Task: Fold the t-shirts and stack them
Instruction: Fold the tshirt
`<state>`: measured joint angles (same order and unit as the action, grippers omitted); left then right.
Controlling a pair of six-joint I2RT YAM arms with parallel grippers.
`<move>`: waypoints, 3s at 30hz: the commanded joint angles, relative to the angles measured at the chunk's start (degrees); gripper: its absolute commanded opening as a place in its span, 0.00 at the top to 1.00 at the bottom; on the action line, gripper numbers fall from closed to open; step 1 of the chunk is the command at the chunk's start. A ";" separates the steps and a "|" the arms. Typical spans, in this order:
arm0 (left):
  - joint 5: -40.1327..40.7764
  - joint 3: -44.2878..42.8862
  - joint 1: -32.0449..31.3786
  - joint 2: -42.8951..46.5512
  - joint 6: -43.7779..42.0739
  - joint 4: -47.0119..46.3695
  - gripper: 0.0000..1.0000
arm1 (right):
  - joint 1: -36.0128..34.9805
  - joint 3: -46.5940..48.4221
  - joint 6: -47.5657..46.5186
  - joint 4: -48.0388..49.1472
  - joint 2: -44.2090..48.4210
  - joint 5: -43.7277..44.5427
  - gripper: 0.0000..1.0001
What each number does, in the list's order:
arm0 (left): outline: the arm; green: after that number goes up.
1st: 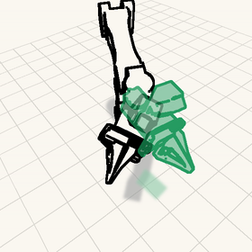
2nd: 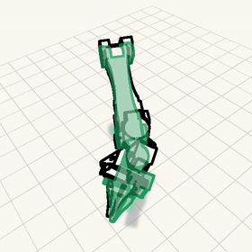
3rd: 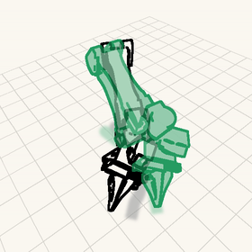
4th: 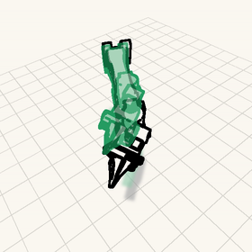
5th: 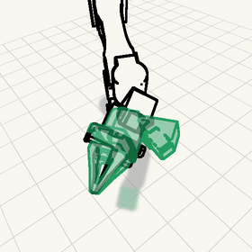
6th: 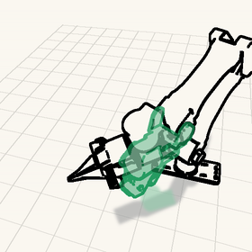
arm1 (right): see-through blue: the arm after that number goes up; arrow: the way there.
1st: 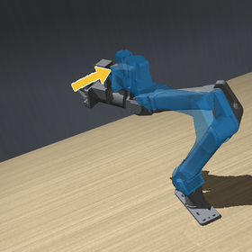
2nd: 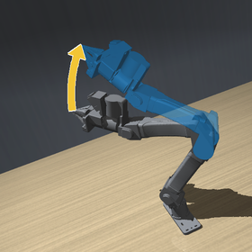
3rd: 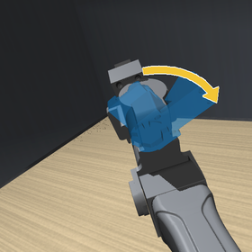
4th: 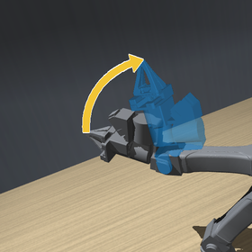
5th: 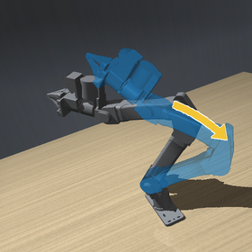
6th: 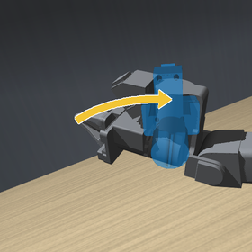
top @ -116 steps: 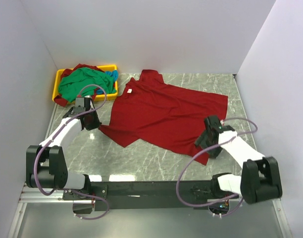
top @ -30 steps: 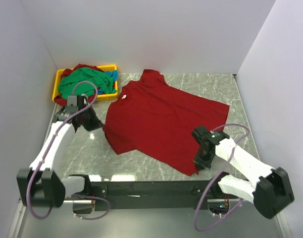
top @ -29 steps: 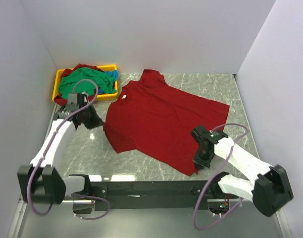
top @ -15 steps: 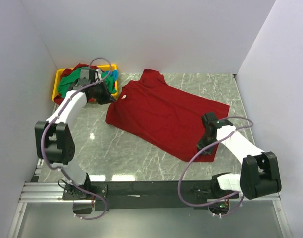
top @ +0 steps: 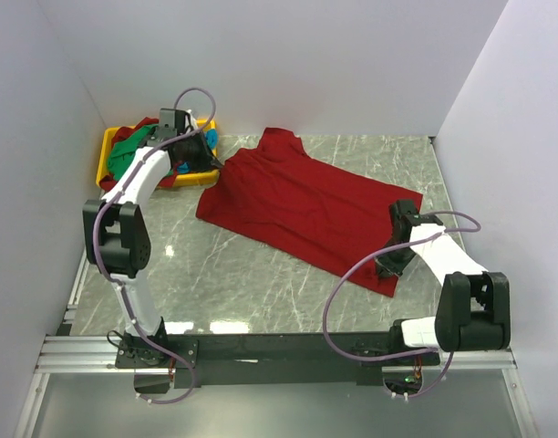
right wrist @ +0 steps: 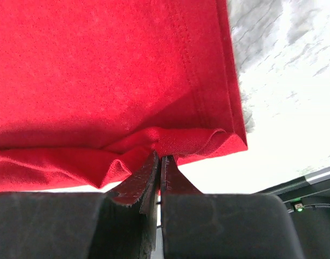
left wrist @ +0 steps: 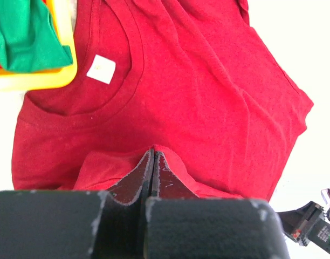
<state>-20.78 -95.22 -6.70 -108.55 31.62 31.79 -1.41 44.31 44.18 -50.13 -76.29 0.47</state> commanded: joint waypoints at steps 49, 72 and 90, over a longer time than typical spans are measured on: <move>-4.27 -3.06 -2.71 -7.64 -1.73 -6.03 0.15 | 6.52 8.18 -1.73 6.52 5.88 -1.77 0.32; 0.81 10.49 -5.43 -9.22 -6.56 -10.26 0.15 | 5.01 0.86 -4.10 14.54 -12.65 -10.14 0.29; 3.73 43.70 -6.40 15.11 -1.74 -10.08 0.14 | 14.15 -1.25 -7.27 7.95 -9.41 -6.45 0.27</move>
<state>-18.15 -55.72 -12.73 -96.79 28.60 19.22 11.46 44.84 40.12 -37.82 -86.43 -14.11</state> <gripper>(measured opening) 0.857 0.724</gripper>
